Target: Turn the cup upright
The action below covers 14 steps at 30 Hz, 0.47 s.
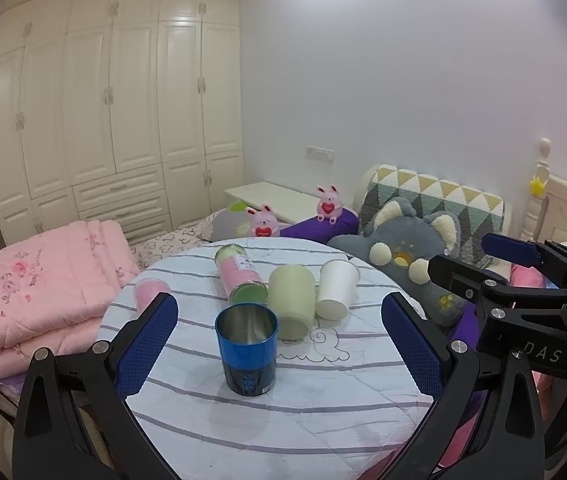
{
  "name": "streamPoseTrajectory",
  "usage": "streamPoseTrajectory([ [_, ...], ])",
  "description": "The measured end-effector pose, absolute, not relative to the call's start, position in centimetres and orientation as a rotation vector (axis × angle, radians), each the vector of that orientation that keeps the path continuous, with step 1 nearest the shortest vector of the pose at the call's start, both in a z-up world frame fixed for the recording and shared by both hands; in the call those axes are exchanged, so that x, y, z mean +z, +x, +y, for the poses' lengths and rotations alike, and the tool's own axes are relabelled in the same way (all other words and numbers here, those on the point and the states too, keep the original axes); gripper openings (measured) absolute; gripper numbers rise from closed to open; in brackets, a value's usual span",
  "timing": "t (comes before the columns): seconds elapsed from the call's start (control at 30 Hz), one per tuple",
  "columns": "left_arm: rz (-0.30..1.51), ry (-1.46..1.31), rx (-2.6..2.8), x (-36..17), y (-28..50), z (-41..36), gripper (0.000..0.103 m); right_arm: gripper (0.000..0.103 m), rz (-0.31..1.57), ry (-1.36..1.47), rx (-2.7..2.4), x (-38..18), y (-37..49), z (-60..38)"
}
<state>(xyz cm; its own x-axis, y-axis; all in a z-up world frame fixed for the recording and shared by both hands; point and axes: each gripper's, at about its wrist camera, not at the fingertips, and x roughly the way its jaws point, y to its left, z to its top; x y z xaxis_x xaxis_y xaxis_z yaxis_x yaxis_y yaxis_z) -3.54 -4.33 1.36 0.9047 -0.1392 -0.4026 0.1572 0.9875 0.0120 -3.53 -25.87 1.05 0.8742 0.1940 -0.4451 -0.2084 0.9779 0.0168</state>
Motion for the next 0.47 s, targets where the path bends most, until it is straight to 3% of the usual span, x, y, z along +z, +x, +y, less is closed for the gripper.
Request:
streamPoseTrajectory([
  [0.47,0.469,0.032,-0.144,-0.5,-1.2,-3.6,0.103,0.081,0.518,-0.044,0.213,-0.5,-1.6,-25.1],
])
